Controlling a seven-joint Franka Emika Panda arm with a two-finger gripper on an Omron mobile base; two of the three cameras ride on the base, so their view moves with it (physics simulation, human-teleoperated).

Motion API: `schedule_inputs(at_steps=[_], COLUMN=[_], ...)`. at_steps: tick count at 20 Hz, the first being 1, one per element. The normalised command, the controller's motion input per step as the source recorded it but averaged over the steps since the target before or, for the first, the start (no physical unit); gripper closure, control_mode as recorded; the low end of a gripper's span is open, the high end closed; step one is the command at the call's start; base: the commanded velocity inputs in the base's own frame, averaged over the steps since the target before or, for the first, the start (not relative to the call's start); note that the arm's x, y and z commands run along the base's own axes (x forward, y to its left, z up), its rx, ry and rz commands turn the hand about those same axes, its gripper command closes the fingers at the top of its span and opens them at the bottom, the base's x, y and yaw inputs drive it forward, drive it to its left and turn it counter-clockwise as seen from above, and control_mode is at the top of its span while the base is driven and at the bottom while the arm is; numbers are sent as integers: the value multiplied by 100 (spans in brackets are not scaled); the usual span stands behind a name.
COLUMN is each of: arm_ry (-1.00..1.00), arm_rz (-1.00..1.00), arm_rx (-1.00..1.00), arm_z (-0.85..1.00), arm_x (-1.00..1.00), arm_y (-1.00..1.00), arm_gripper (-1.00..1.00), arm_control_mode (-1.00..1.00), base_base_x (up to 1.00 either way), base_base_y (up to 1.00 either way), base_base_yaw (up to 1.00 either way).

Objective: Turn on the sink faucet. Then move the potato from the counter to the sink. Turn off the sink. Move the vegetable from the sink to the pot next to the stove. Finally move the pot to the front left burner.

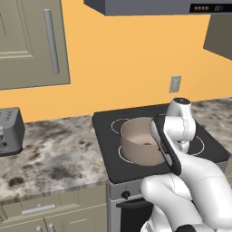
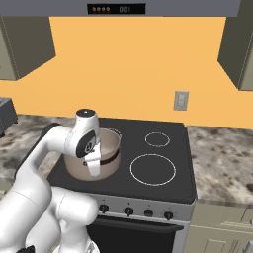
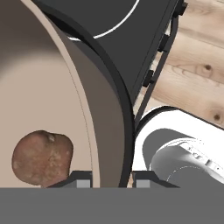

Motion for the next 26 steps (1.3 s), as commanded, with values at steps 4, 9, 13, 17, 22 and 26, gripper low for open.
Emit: schedule_inputs(at_steps=[4, 9, 13, 17, 22, 26], arm_ry=[3, 0, 0, -1, -2, 0], arm_rz=[0, 0, 0, 3, 3, 1], arm_rx=[0, 0, 0, 0, 0, 0], arm_z=[-8, -14, -32, -44, -32, -19], arm_x=[6, 6, 7, 11, 14, 11], arm_y=[0, 0, 1, 9, 11, 12], arm_gripper=[100, 100, 100, 100, 100, 100], arm_control_mode=[-100, -100, -100, -100, -100, -100], base_base_x=[0, 0, 0, 0, 0, 0], base_base_y=[0, 0, 0, 0, 0, 0], base_base_yaw=[0, 0, 0, 0, 0, 0])
